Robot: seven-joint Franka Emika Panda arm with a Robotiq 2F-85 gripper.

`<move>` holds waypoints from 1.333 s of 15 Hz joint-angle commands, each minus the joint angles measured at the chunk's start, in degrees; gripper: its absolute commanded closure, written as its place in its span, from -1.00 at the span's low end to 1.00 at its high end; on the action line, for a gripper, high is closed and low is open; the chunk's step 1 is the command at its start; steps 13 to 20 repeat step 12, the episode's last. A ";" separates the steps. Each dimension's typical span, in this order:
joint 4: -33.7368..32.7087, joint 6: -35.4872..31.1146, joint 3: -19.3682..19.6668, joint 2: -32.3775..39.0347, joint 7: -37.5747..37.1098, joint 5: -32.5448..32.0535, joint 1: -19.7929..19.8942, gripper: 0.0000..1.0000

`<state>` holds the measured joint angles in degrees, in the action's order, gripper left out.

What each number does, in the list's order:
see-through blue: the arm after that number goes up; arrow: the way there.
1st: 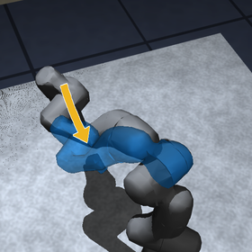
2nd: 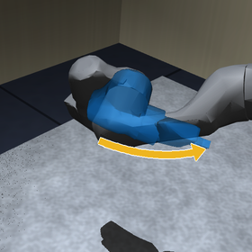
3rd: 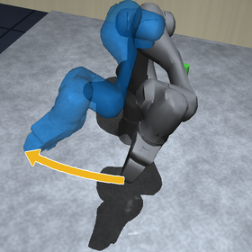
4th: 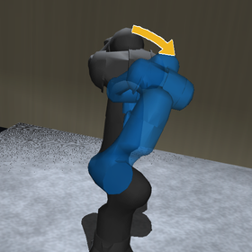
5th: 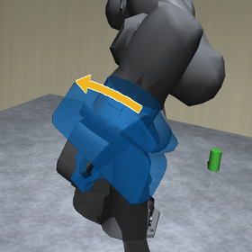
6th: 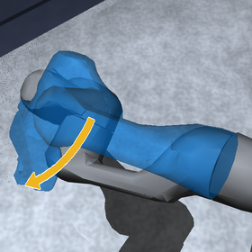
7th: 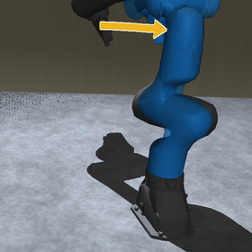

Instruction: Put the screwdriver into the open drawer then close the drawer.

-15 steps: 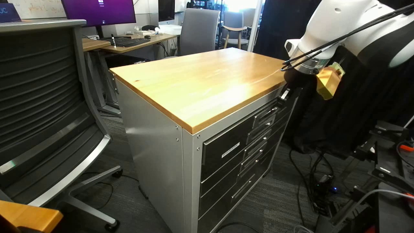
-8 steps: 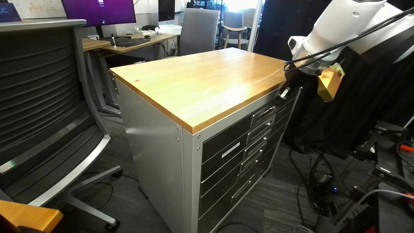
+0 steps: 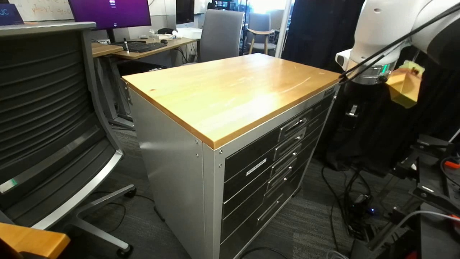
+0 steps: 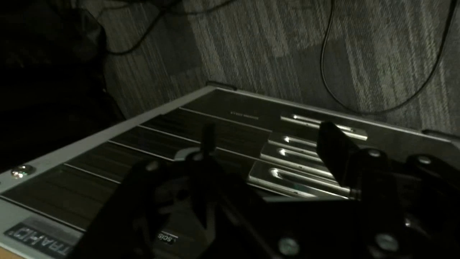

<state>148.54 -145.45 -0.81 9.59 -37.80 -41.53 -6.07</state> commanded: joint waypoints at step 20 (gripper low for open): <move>-13.98 38.04 -6.48 -17.06 31.11 33.90 0.05 -1.00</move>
